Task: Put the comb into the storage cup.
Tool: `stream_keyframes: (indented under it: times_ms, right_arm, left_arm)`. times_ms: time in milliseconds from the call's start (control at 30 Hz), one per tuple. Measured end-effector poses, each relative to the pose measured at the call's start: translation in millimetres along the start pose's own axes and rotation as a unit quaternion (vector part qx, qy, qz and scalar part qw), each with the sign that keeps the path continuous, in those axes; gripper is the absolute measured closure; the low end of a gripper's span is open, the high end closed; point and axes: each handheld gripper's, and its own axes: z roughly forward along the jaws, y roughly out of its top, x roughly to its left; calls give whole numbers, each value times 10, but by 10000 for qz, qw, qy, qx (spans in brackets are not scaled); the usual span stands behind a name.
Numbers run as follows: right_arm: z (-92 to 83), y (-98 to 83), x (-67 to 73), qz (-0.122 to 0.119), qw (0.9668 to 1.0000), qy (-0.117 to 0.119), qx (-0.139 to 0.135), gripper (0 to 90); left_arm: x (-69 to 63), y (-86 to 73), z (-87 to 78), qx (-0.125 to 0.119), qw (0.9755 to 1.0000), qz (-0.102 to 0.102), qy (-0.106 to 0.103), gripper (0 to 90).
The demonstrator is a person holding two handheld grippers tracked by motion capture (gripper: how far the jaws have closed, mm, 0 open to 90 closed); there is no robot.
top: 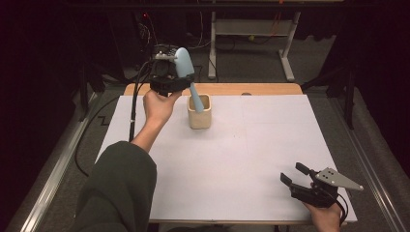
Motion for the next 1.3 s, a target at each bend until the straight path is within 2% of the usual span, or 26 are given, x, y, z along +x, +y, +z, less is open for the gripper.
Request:
stream_keyframes:
  times_ms: [133,467,833,1000,1300]
  right_arm:
    - [-2,1,-2,-6,10000,14,-4,274]
    - [1,-2,5,-21,10000,21,-5,273]
    - [8,-1,10,-42,10000,79,14,273]
    - [5,-2,6,-38,10000,82,9,273]
    - [6,-2,8,-39,9999,92,11,275]
  left_arm:
    - [10,14,35,-52,9999,28,90,514]
    - [67,16,128,-81,9998,-137,113,513]
    - [97,-1,228,51,9995,-167,244,512]
    - [82,-6,256,71,9996,-169,215,511]
    - [107,-34,313,216,9992,-162,284,511]
